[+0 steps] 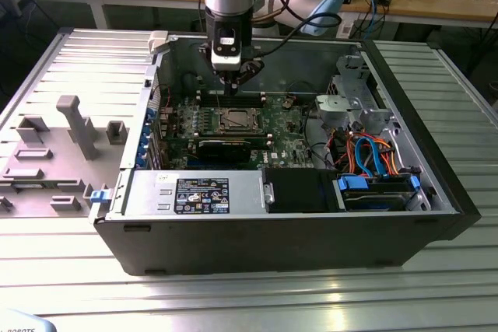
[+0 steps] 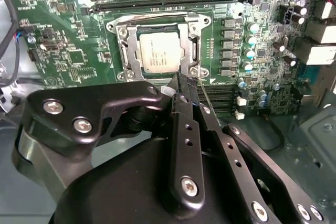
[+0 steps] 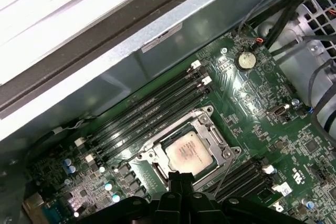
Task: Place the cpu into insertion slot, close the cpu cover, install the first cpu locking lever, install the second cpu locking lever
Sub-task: 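Install the first cpu locking lever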
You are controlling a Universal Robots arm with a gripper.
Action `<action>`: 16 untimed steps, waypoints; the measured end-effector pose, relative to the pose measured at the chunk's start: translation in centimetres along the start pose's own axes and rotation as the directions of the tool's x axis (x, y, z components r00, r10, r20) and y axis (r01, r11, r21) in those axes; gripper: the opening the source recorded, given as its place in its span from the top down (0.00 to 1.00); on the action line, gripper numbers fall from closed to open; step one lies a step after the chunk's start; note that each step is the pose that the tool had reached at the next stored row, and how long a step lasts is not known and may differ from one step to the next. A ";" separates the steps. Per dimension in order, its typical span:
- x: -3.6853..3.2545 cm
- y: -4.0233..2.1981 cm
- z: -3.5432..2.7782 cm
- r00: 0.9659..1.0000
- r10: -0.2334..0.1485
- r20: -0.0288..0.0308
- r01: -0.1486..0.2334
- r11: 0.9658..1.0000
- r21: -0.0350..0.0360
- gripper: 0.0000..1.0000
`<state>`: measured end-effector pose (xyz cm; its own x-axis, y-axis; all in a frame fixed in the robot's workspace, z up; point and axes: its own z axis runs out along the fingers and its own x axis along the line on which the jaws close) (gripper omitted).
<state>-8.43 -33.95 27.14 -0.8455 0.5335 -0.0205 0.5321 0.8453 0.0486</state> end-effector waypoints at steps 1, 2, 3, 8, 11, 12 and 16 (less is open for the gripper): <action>0.00 0.00 0.01 1.000 -0.018 -0.001 0.018 1.000 0.000 0.89; 0.00 0.00 0.02 0.999 -0.033 -0.002 0.033 0.999 -0.001 0.89; 0.01 0.01 0.02 0.998 -0.061 -0.003 0.061 0.998 -0.001 0.89; 0.01 0.01 0.10 0.989 -0.151 -0.010 0.151 0.989 -0.002 0.89; 0.07 -0.03 0.20 0.981 -0.194 -0.014 0.194 0.981 -0.003 0.89; 0.11 -0.06 0.22 0.979 -0.201 -0.016 0.201 0.979 -0.003 0.89; 0.26 -0.15 0.35 0.963 -0.270 -0.021 0.270 0.963 -0.005 0.89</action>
<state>-8.71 -33.93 26.77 -0.9586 0.2844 -0.0123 0.2836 0.9578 0.0459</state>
